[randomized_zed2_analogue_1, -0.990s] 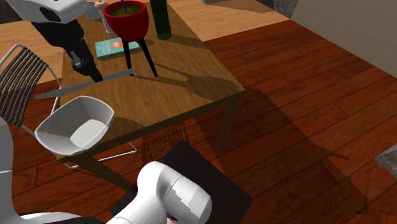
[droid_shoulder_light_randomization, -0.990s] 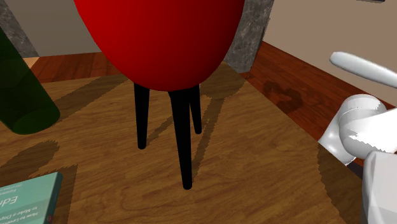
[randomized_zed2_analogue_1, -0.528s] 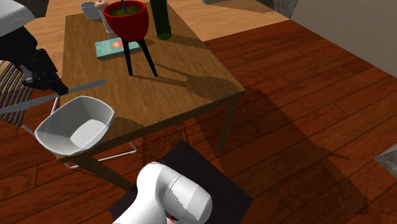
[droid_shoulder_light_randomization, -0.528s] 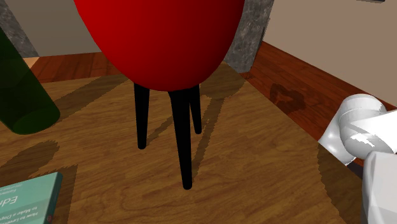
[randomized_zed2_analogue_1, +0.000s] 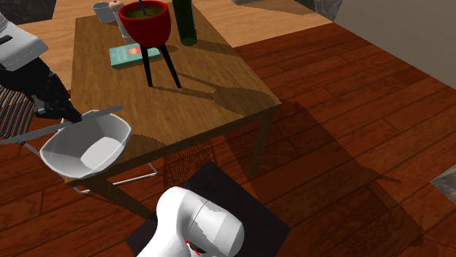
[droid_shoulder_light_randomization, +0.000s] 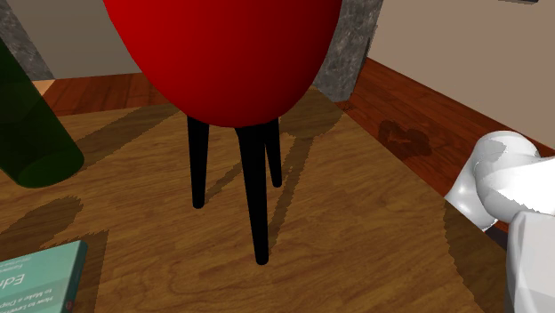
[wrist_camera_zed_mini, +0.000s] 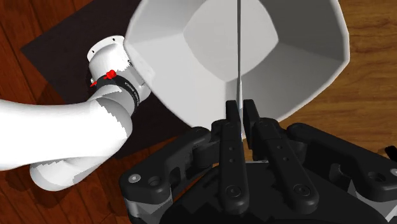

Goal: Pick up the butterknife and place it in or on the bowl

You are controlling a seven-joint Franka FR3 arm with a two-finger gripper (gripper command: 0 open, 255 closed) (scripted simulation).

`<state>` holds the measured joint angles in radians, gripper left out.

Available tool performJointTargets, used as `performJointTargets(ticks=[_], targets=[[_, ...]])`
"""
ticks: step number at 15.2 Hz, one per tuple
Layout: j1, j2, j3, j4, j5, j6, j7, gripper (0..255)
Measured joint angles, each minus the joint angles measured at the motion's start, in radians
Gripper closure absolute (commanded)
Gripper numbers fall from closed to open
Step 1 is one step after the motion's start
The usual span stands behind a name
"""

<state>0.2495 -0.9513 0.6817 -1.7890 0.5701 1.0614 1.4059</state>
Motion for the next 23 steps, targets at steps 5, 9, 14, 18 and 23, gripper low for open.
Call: performJointTargets(ticks=[5, 9, 14, 18, 23], targets=[[0.020, -0.053, 0.008, -0.098, 0.017, 0.046, -0.016, 255], [0.035, -0.091, 0.018, -0.169, 0.033, 0.081, -0.026, 255], [0.041, -0.105, 0.023, -0.198, 0.039, 0.096, -0.031, 255], [0.041, -0.106, 0.024, -0.199, 0.040, 0.096, -0.031, 0], [0.041, -0.106, 0.024, -0.199, 0.040, 0.096, -0.031, 0]])
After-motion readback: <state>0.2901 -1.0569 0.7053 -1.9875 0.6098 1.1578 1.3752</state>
